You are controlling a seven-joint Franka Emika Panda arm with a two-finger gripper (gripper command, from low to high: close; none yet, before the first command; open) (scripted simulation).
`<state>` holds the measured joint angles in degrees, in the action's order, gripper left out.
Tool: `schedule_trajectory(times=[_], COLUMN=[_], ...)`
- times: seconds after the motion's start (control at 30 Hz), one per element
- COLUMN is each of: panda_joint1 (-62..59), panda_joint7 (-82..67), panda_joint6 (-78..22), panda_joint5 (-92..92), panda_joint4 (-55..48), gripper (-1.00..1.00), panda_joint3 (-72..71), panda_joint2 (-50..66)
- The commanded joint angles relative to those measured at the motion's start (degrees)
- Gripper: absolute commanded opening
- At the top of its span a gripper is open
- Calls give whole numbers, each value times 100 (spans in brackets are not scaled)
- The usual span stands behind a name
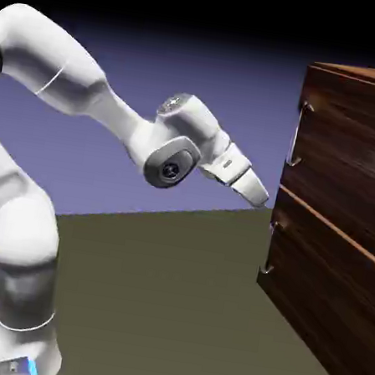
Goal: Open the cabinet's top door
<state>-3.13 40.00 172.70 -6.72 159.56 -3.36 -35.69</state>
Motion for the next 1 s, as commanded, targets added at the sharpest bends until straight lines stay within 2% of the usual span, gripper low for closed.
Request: schedule_trajectory(times=[0.0, 0.97], panda_joint1=[-142, -4243], panda_joint7=[-91, -2729], panda_joint6=[-48, -1452], panda_joint5=[-250, -7477], panda_joint4=[-54, -1606], gripper=[100, 100], panda_joint3=[-125, -3736], panda_joint2=[-112, -3369])
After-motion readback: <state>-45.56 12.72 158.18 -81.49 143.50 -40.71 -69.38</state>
